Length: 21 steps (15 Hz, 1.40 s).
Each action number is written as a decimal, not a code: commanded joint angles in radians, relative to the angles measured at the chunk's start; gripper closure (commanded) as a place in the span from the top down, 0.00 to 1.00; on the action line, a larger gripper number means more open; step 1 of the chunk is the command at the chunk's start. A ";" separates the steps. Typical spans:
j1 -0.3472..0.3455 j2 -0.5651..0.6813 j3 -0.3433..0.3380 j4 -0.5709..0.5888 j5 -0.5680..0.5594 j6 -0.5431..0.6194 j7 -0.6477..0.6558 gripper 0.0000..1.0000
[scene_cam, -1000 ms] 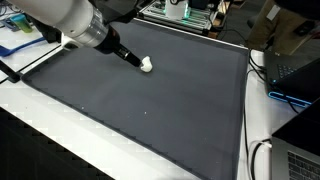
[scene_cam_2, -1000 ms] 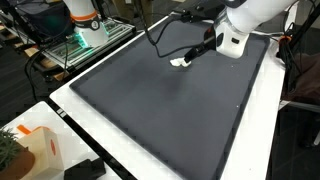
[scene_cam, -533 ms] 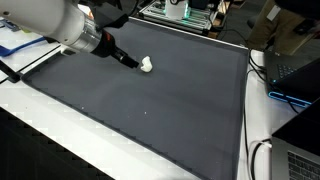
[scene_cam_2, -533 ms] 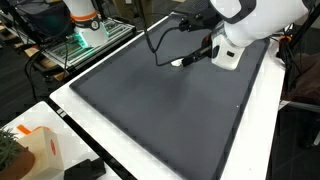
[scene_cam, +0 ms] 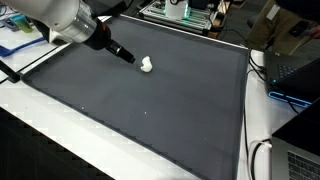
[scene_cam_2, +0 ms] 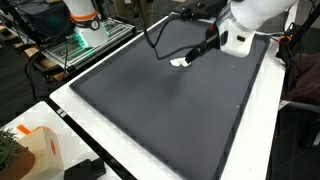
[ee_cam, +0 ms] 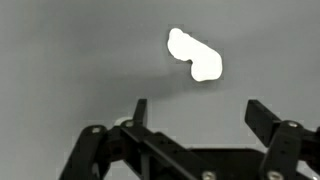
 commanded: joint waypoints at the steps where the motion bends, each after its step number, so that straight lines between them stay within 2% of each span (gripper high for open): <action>1: 0.036 -0.211 -0.020 -0.231 -0.080 0.149 -0.066 1.00; 5: 0.053 -0.378 -0.017 -0.395 -0.077 0.279 0.005 1.00; 11: 0.084 -0.604 -0.020 -0.664 -0.086 0.332 0.201 1.00; 12: 0.067 -0.494 -0.011 -0.512 -0.068 0.267 0.154 1.00; 15: 0.073 -0.569 -0.008 -0.603 -0.072 0.293 0.184 1.00; 21: 0.072 -0.581 -0.009 -0.624 -0.072 0.304 0.186 1.00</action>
